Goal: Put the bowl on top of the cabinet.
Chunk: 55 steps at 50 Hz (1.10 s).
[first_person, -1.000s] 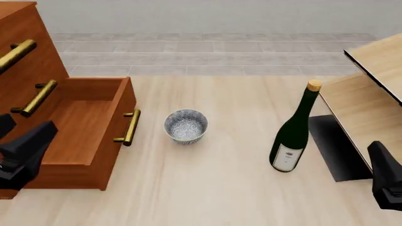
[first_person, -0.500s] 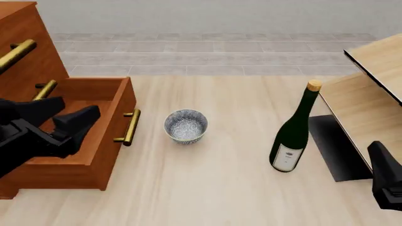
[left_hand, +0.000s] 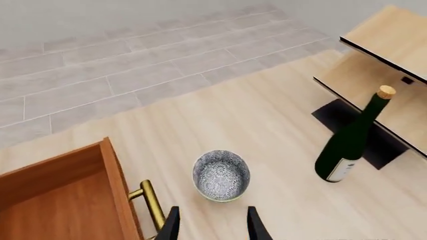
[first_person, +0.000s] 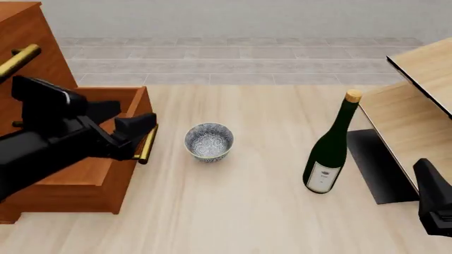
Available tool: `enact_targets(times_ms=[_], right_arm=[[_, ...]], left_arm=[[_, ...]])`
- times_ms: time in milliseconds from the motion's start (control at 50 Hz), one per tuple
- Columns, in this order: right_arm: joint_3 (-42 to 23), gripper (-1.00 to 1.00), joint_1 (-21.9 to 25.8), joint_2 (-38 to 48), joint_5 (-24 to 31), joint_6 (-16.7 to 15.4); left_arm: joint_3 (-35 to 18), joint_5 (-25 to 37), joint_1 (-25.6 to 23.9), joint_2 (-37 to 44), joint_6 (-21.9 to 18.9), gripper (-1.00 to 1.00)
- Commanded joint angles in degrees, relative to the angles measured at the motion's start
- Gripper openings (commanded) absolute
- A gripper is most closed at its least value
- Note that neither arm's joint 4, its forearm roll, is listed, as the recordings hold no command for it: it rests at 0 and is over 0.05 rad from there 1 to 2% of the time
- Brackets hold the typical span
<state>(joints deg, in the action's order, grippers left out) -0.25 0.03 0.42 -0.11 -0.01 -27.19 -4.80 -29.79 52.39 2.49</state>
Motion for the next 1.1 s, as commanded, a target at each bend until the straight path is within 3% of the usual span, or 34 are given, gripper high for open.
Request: enact_targets(times_ms=[20,240,620,660,880,920,940,1100], right_arm=[[0.0,1.0,0.01,0.01,0.0,0.01],[0.0,1.0,-0.01,-0.01,0.0,-0.01],[0.0,1.0,0.01,0.02,0.0,0.0],[0.0,1.0,0.0,-0.01,0.0,-0.01],[0.0,1.0,0.01,0.0,0.0,-0.03],[0.0,1.0,-0.01,-0.01,0.0,-0.03],[0.0,1.0,0.01,-0.01,0.0,-0.01],[0.0,1.0,0.0,0.0,0.0,-0.01]], left_arm=[[-2.55,-1.62,-1.88,5.9,-0.79,1.0],[-4.75,-2.41,-1.87,9.76,-2.07,1.0],[-8.05,-4.54,-1.62,19.1,2.7,1.0],[-7.57,-5.5,-2.07,18.9,-0.34,1.0],[-9.87,-5.85,-2.69,22.75,-0.63,1.0],[-11.02,-4.73,-4.09,23.29,2.37,1.0],[-11.28,-4.85,-3.52,23.15,-0.73,1.0],[-14.35,-3.64,-3.37,24.88,-2.04,1.0]])
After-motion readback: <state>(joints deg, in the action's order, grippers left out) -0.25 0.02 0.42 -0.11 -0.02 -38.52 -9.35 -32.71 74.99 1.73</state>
